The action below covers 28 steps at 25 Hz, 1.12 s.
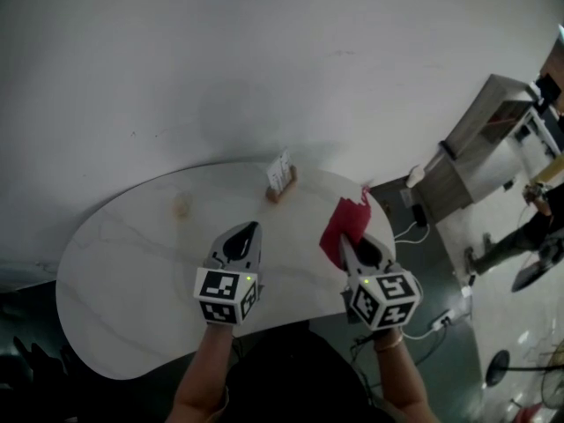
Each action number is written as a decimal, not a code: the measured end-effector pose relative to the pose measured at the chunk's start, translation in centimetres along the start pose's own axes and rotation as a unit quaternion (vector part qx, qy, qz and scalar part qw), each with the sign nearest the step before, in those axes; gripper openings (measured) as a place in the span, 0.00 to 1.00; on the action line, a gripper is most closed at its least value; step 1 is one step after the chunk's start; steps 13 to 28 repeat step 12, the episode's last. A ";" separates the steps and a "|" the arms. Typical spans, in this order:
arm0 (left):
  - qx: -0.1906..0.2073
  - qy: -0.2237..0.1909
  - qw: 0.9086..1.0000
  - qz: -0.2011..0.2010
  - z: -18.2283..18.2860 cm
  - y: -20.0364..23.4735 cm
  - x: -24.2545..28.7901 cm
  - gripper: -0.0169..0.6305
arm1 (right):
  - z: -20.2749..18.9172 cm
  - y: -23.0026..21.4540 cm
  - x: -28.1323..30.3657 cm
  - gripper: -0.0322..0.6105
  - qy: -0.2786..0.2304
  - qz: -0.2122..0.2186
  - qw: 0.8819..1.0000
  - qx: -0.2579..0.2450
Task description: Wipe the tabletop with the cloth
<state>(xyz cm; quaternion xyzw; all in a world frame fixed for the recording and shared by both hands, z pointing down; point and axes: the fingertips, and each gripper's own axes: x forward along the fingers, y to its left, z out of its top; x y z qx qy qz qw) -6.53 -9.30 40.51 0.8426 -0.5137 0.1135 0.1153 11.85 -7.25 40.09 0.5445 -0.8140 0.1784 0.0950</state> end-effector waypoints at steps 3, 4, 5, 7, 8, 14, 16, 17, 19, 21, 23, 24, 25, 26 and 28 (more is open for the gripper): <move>0.000 0.000 1.000 -0.001 0.0 -0.1 0.1 0.03 | 0.0 0.1 0.0 0.12 -0.001 0.001 1.000 -0.002; 0.000 0.000 1.000 -0.001 -0.1 -0.2 0.1 0.03 | -0.1 0.1 0.0 0.12 0.000 0.001 1.000 -0.003; -0.001 0.000 1.000 -0.002 -0.1 -0.2 0.1 0.03 | -0.2 0.0 -0.1 0.12 0.001 0.000 1.000 -0.004; -0.001 -0.002 1.000 -0.001 -0.1 -0.2 0.1 0.03 | -0.2 0.0 0.0 0.12 0.001 0.000 1.000 -0.005; -0.001 -0.002 1.000 0.000 -0.1 -0.2 0.1 0.03 | -0.2 0.0 0.0 0.12 0.001 0.000 1.000 -0.005; -0.002 -0.002 1.000 0.003 -0.1 -0.3 0.0 0.03 | -0.3 0.1 -0.1 0.12 0.001 0.002 1.000 -0.002; -0.002 -0.002 1.000 0.003 -0.1 -0.3 0.0 0.03 | -0.3 0.1 -0.1 0.12 0.001 0.002 1.000 -0.002; -0.002 -0.002 1.000 0.003 -0.1 -0.3 0.0 0.03 | -0.3 0.1 -0.1 0.12 0.001 0.002 1.000 -0.002; -0.002 -0.002 1.000 0.003 -0.1 -0.3 0.0 0.03 | -0.3 0.1 -0.1 0.12 0.001 0.002 1.000 -0.002; -0.002 -0.002 1.000 0.003 -0.1 -0.3 0.0 0.03 | -0.3 0.1 -0.1 0.12 0.001 0.002 1.000 -0.002; -0.002 -0.002 1.000 0.003 -0.1 -0.3 0.0 0.03 | -0.3 0.1 -0.1 0.12 0.001 0.002 1.000 -0.002; -0.002 -0.002 1.000 0.003 -0.1 -0.3 0.0 0.03 | -0.3 0.1 -0.1 0.12 0.001 0.002 1.000 -0.002; -0.002 -0.002 1.000 0.003 -0.1 -0.3 0.0 0.03 | -0.3 0.1 -0.1 0.12 0.001 0.002 1.000 -0.002; -0.002 -0.002 1.000 0.003 -0.1 -0.3 0.0 0.03 | -0.3 0.1 -0.1 0.12 0.001 0.002 1.000 -0.002; -0.002 -0.002 1.000 0.003 -0.1 -0.3 0.0 0.03 | -0.3 0.1 -0.1 0.12 0.001 0.002 1.000 -0.002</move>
